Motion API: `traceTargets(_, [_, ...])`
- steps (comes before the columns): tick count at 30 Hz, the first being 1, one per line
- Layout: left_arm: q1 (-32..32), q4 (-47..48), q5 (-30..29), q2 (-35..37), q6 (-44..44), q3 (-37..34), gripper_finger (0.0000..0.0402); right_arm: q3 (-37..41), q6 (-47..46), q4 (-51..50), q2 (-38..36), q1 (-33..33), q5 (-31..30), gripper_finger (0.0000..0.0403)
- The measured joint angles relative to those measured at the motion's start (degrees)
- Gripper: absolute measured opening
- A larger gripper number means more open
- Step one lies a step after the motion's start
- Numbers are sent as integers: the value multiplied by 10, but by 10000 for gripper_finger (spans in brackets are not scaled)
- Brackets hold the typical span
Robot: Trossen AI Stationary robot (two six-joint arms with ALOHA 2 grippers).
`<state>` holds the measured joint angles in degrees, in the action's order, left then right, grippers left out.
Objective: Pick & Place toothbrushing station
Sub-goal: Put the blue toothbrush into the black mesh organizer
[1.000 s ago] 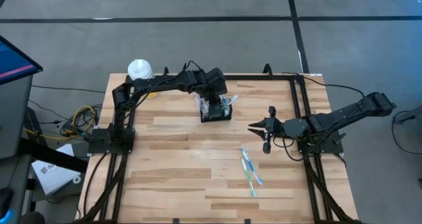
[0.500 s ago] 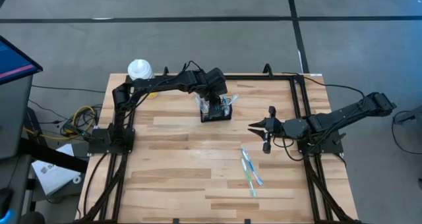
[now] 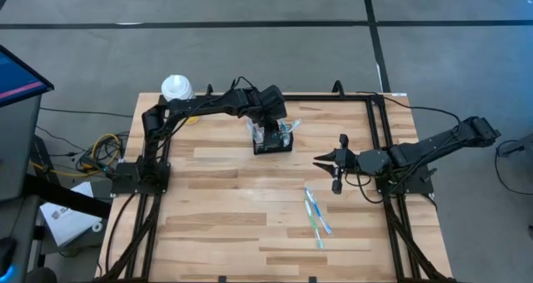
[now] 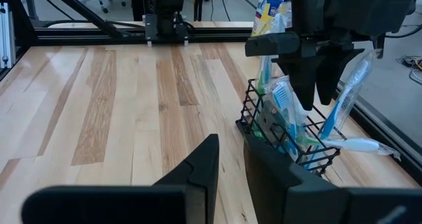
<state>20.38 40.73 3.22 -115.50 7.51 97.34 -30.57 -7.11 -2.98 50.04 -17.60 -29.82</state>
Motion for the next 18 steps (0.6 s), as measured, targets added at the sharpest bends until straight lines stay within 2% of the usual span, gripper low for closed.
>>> traceTargets(7, [0,-1,0,4,0,-1,144,0,0,0,0,0,0,63])
traceTargets(18, [-2,3,-1,56,-2,-2,143,0,0,0,0,0,0,63])
